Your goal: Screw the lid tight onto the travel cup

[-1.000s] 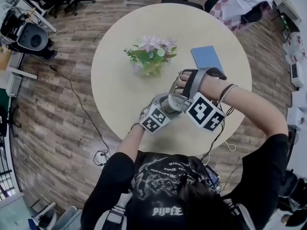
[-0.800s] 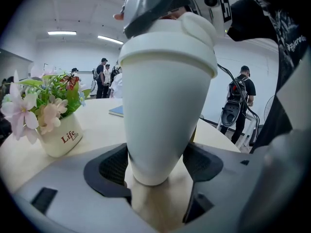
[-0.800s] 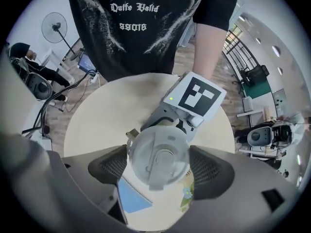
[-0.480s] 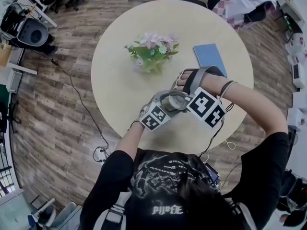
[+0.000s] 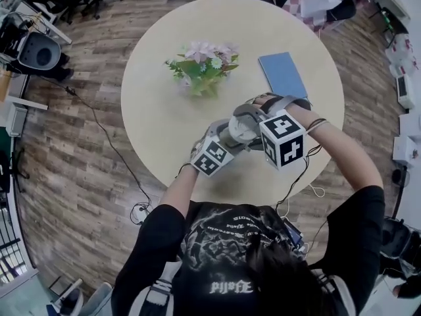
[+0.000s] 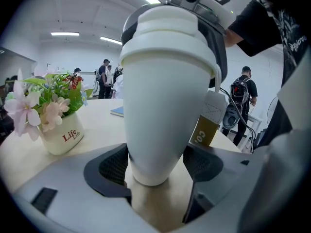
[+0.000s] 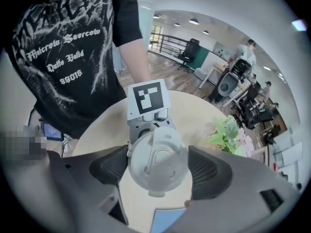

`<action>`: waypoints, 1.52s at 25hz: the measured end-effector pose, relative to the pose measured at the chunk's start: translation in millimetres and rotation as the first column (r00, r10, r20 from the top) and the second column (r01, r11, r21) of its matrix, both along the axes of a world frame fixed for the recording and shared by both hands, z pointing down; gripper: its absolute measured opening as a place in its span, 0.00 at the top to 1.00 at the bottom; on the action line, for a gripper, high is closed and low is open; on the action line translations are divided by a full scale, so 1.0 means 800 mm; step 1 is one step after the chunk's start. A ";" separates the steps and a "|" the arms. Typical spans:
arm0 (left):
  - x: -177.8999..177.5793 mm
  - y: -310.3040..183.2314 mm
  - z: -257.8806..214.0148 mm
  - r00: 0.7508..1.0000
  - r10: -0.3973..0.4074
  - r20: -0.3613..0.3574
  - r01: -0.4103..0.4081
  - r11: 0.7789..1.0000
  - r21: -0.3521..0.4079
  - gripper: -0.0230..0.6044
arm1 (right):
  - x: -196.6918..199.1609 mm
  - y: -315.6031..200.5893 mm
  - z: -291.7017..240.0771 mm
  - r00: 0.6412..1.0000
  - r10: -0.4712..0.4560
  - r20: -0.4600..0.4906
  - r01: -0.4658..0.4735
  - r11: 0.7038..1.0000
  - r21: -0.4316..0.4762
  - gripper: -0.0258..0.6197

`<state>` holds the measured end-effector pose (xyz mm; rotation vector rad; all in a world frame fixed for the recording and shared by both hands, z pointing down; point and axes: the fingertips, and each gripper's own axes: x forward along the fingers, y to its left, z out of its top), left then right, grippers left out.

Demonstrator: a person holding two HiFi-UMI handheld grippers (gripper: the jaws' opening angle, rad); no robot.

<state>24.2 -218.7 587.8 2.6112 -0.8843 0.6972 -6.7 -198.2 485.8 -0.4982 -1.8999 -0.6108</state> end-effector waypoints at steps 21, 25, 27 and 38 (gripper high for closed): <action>-0.002 -0.003 0.006 0.998 -0.067 0.004 0.067 0.997 0.030 0.37 | -0.012 -0.030 -0.017 0.521 0.750 0.407 -0.726 0.640 -0.251 0.35; -0.001 -0.002 0.006 0.996 -0.086 -0.001 0.086 0.996 0.034 0.37 | -0.010 -0.032 -0.018 0.409 0.794 0.450 -0.773 0.564 -0.290 0.35; -0.001 -0.001 0.005 0.996 -0.089 -0.003 0.089 0.995 0.036 0.38 | -0.008 -0.032 -0.019 0.361 0.812 0.459 -0.795 0.526 -0.303 0.35; 0.000 -0.001 0.006 0.998 -0.055 -0.010 0.055 0.998 0.029 0.38 | 0.000 -0.024 -0.056 0.614 0.677 0.405 -0.606 0.734 -0.308 0.29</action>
